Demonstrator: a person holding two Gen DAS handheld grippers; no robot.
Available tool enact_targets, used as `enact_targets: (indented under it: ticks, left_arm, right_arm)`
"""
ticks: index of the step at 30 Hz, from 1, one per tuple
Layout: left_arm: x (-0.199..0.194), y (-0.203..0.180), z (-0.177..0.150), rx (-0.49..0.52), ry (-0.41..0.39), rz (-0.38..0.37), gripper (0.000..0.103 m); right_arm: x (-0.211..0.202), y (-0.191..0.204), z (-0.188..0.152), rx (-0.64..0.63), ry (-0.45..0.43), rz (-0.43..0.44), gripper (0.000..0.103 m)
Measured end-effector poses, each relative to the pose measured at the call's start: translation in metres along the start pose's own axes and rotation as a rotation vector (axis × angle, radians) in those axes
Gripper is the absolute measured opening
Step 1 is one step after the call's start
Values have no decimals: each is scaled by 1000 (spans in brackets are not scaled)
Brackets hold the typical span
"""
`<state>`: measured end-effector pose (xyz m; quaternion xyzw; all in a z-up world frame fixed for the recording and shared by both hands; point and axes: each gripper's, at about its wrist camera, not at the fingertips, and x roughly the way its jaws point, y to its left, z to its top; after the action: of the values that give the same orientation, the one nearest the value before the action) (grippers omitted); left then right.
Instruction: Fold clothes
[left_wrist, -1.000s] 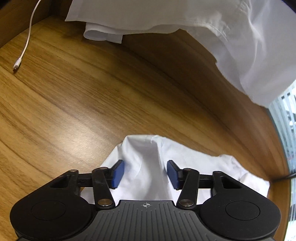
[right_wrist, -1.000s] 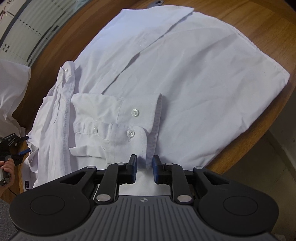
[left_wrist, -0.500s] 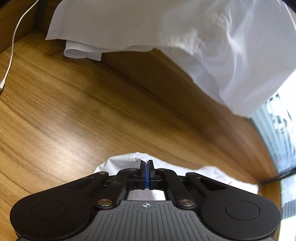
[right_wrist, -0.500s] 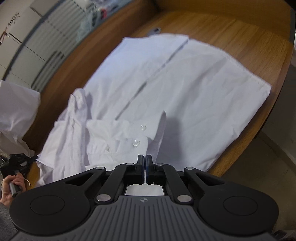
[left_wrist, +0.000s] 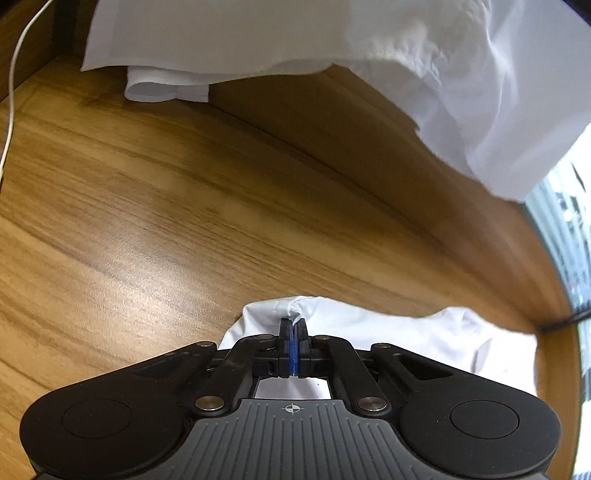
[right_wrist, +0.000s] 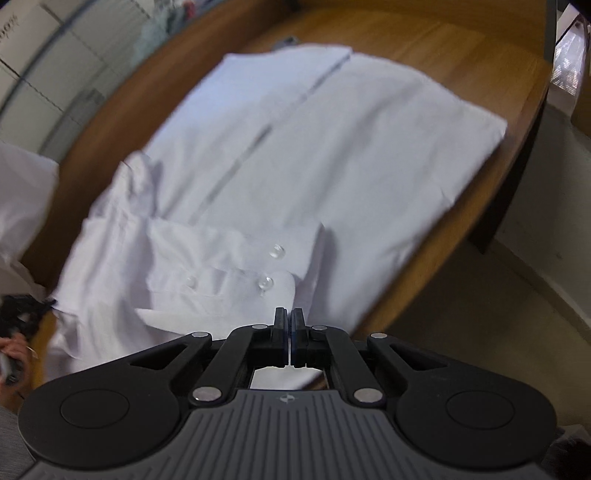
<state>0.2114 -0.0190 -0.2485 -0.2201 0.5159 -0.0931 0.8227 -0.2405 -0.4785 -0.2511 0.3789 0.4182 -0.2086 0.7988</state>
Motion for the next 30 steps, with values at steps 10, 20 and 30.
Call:
enact_targets:
  ticks: [10,20,30]
  left_arm:
    - [0,-4,-2,94,20,-9,31]
    - [-103,-59,-64,519,-42,-94,60]
    - [-162,-76,-156,545,-96,-60,63]
  right_arm:
    - [22,15,-8,-128,42,-105,3]
    - [-50,51,67,-311,-92,14,27]
    - [-8,99,163,-526,3,205,33]
